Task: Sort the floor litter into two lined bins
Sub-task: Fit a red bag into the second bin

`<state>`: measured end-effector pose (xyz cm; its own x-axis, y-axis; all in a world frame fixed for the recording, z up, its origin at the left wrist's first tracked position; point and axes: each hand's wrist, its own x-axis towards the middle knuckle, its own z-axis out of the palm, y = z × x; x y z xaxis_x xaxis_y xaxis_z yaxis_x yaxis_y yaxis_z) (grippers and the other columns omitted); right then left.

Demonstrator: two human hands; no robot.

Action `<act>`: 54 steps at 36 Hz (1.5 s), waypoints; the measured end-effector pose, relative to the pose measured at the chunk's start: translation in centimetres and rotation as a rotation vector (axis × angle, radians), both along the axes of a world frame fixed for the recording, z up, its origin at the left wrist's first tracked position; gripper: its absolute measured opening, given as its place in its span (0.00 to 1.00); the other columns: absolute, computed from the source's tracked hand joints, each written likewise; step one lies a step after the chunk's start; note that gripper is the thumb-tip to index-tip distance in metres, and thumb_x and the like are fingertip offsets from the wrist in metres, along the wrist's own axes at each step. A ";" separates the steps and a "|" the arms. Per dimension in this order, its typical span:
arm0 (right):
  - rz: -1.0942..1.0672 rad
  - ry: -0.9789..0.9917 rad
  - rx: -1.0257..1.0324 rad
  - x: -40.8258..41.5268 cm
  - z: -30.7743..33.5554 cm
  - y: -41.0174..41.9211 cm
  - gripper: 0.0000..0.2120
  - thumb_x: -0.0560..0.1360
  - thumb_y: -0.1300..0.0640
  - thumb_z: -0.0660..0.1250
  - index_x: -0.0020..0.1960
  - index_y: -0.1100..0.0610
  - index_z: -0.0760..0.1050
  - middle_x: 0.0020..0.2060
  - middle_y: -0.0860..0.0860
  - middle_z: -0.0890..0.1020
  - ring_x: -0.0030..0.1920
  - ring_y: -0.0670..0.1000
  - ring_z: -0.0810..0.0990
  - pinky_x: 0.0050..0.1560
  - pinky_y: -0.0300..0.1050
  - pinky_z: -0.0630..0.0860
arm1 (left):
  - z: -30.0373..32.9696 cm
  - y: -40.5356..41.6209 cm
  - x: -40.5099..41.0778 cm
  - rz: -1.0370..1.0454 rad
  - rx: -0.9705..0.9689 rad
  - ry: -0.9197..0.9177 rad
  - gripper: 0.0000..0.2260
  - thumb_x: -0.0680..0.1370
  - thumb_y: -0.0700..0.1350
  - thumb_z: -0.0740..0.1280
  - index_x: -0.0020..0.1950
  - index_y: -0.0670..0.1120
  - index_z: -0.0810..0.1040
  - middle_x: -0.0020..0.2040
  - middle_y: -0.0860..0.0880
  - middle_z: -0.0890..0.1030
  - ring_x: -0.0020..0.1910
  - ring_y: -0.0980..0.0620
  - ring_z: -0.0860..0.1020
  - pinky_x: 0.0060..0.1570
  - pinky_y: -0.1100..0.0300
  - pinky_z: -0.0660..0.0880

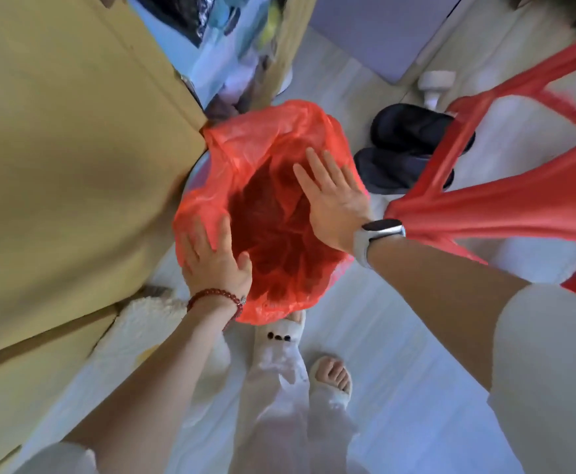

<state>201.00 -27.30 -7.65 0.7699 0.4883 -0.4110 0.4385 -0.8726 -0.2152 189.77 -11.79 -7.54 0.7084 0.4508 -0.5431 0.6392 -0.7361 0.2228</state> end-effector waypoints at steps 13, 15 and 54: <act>-0.220 -0.087 -0.025 3.5 -1.6 0.1 0.36 0.75 0.68 0.54 0.76 0.50 0.41 0.60 0.57 0.69 0.53 0.62 0.74 0.42 0.55 0.73 | -2.0 2.3 0.5 0.178 -0.003 -0.382 0.25 0.76 0.37 0.60 0.73 0.40 0.60 0.59 0.32 0.71 0.55 0.33 0.74 0.55 0.46 0.72; -0.254 -0.035 -0.025 2.7 -0.8 -1.2 0.36 0.75 0.67 0.55 0.76 0.48 0.42 0.58 0.57 0.69 0.52 0.62 0.75 0.41 0.54 0.72 | -1.4 2.5 0.2 0.097 -0.006 -0.376 0.24 0.76 0.42 0.57 0.73 0.43 0.62 0.56 0.34 0.74 0.51 0.34 0.76 0.49 0.45 0.74; -1.711 0.010 0.097 -34.9 29.9 -23.8 0.18 0.80 0.57 0.53 0.69 0.53 0.64 0.61 0.59 0.75 0.54 0.66 0.77 0.52 0.57 0.73 | 27.8 -21.9 -4.1 -0.905 -0.200 -0.124 0.14 0.79 0.51 0.59 0.54 0.41 0.73 0.52 0.41 0.76 0.48 0.38 0.76 0.42 0.52 0.70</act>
